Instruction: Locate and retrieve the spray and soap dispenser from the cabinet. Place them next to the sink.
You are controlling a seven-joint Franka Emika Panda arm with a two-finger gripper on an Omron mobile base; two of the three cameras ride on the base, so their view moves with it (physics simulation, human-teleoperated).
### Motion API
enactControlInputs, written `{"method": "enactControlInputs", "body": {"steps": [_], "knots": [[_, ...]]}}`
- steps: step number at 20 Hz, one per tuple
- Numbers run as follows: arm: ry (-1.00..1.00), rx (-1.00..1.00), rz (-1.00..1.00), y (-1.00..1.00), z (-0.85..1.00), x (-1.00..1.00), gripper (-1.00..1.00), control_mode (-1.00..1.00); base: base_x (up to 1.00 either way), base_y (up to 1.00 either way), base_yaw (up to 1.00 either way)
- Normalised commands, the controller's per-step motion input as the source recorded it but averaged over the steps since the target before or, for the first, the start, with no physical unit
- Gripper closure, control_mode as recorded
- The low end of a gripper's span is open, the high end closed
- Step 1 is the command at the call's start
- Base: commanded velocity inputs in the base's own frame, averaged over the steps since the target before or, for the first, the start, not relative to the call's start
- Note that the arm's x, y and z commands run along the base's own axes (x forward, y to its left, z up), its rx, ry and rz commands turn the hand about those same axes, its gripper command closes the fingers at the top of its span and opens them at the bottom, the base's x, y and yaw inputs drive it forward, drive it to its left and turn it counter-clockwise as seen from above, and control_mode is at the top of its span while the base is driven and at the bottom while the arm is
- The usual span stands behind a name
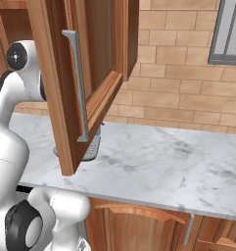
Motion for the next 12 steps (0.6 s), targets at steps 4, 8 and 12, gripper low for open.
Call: {"method": "enactControlInputs", "body": {"steps": [4,8,12], "knots": [[-0.04,0.0,-0.05,0.0,0.12,0.18,-1.0,-1.0,0.0,0.0,0.0],[-0.01,0.0,-0.1,-0.01,0.0,0.23,-1.0,-1.0,0.0,0.0,0.0],[0.0,0.0,-0.11,-0.01,0.0,0.32,-1.0,-1.0,0.0,0.0,0.0]]}}
